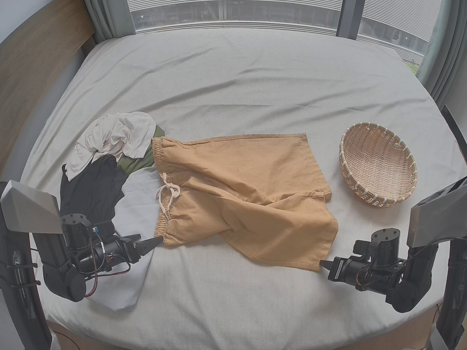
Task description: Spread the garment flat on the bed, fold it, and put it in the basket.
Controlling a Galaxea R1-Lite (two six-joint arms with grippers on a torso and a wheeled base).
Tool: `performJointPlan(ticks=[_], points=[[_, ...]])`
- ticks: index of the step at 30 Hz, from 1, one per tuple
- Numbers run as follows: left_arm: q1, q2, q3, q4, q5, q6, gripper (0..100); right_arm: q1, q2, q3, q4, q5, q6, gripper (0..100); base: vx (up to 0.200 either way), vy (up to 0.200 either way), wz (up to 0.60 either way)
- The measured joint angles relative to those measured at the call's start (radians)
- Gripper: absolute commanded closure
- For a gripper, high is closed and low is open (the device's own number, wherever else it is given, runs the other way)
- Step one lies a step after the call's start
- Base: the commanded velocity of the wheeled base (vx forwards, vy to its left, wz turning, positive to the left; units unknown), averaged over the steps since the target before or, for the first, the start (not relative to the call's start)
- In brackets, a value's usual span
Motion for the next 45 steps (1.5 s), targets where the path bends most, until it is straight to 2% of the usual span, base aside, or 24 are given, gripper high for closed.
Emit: performJointPlan(ticks=[7, 20, 21, 30, 45], points=[[-0.034, 0.021, -0.042, 0.0, 0.001, -0.053, 0, -0.001, -0.01, 0.023, -0.021, 0.0, -0.001, 100, 0.0, 0.0, 0.0], [-0.059, 0.089, -0.113, -0.001, 0.003, -0.079, 0, -0.005, -0.014, 0.066, -0.057, -0.001, -0.001, 100, 0.0, 0.0, 0.0], [-0.063, 0.094, -0.119, -0.001, 0.004, -0.081, 100, -0.005, -0.014, 0.069, -0.057, -0.001, 0.0, 100, 0.0, 0.0, 0.0], [-0.079, 0.13, -0.142, 0.001, 0.004, -0.092, 100, 0.0, -0.016, 0.108, -0.075, 0.0, 0.0, 100, 0.0, 0.0, 0.0], [-0.038, 0.002, -0.018, 0.011, -0.005, -0.109, 100, 0.001, -0.026, 0.13, -0.076, 0.026, -0.004, 100, 0.0, 0.0, 0.0]])
